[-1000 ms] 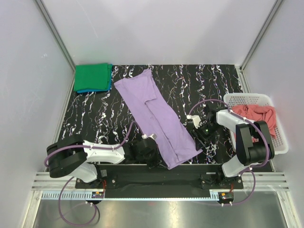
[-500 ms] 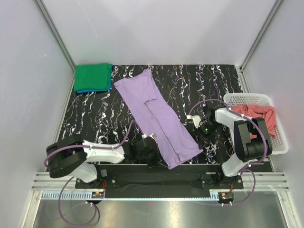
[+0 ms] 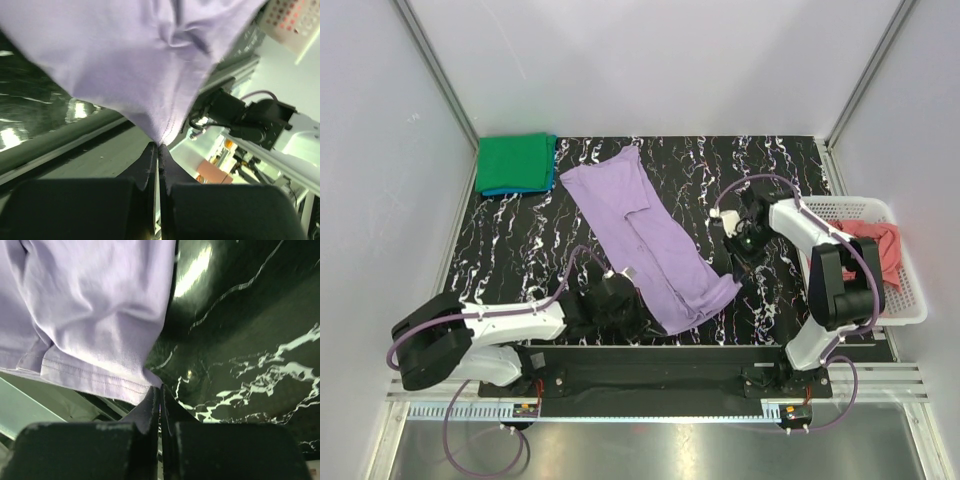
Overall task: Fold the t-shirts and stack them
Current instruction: Fold the tshirt
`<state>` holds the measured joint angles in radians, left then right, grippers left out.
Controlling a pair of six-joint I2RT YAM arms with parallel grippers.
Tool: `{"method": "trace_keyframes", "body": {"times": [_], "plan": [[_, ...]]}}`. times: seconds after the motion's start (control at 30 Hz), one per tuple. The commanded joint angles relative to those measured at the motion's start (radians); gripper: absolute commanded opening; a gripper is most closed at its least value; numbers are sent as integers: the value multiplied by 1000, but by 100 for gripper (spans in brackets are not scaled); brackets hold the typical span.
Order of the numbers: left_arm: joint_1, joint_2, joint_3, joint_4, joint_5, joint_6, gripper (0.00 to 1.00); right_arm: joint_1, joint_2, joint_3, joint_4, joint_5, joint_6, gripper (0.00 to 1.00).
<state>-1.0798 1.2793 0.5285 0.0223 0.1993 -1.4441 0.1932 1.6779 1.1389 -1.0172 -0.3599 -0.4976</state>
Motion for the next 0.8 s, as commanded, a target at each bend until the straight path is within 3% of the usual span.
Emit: {"method": "trace_keyframes", "body": {"times": [0.0, 0.33, 0.5, 0.77], "plan": [[23, -38, 33, -80, -24, 16, 0, 26, 37, 70, -83, -20, 65, 0], [175, -118, 77, -271, -104, 85, 0, 97, 224, 376, -168, -25, 215, 0], [267, -109, 122, -317, -124, 125, 0, 118, 290, 556, -218, -47, 257, 0], [389, -55, 252, -409, -146, 234, 0, 141, 393, 703, -231, -44, 333, 0]]}}
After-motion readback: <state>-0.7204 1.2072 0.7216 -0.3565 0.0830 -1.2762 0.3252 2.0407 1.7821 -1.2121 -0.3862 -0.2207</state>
